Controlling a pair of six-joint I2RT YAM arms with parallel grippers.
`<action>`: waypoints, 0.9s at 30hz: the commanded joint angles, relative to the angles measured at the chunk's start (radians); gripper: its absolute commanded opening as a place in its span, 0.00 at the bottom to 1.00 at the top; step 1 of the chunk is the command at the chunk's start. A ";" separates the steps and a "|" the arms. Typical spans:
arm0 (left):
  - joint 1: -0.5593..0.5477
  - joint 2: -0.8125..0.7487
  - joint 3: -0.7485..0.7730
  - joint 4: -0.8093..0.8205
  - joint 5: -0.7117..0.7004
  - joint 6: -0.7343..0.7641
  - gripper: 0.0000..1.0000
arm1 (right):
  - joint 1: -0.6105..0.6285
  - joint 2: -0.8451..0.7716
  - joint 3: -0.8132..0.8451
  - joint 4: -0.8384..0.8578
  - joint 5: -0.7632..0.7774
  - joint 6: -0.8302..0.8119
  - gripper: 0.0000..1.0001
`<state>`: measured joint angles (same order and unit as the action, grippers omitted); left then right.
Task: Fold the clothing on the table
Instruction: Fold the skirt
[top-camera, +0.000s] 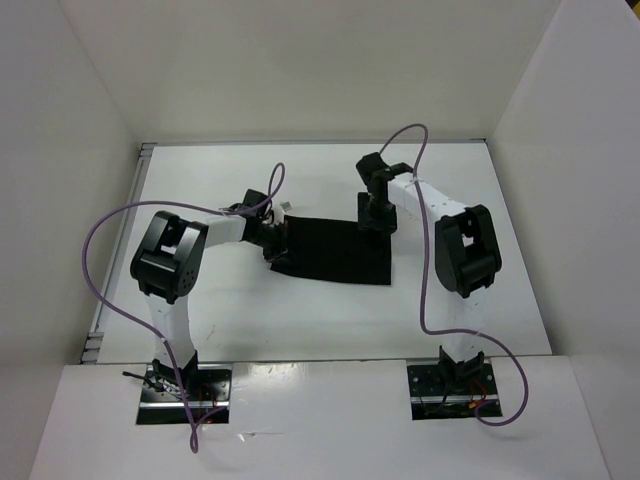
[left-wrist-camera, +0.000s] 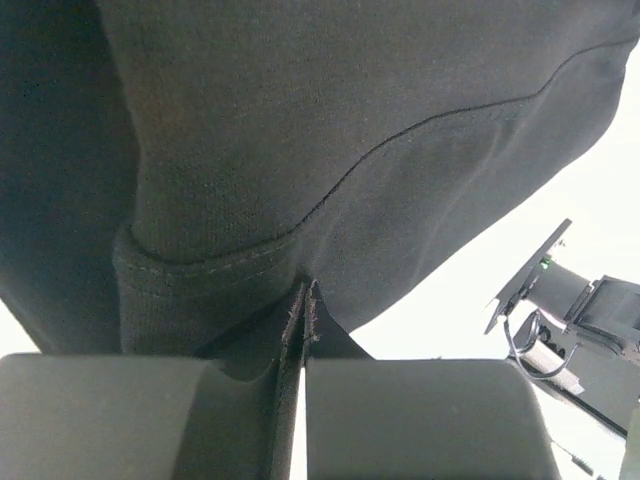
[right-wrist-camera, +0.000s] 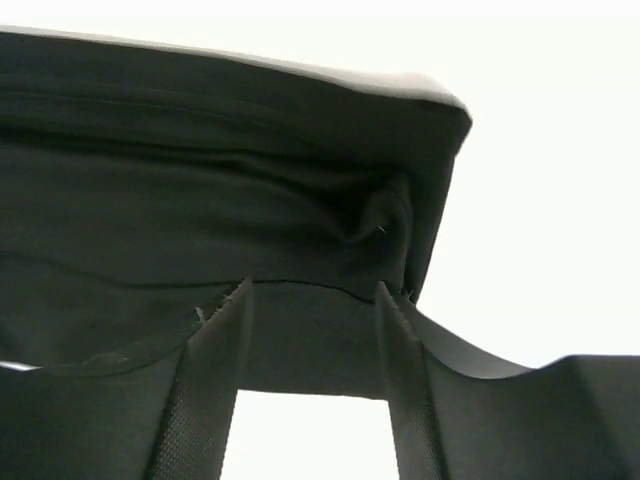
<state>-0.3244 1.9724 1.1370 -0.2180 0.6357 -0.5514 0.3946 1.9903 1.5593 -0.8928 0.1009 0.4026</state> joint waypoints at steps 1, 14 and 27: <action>-0.001 0.006 0.049 -0.033 -0.057 0.018 0.06 | 0.013 -0.056 0.123 0.034 -0.004 -0.177 0.58; 0.045 0.111 0.234 -0.077 -0.128 0.018 0.08 | -0.016 0.175 0.338 0.118 -0.236 -0.444 0.46; 0.045 0.158 0.279 -0.096 -0.137 0.027 0.09 | -0.026 0.262 0.341 0.107 -0.429 -0.487 0.36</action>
<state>-0.2810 2.1006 1.3945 -0.2996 0.5217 -0.5495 0.3729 2.2494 1.8748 -0.8066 -0.2714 -0.0570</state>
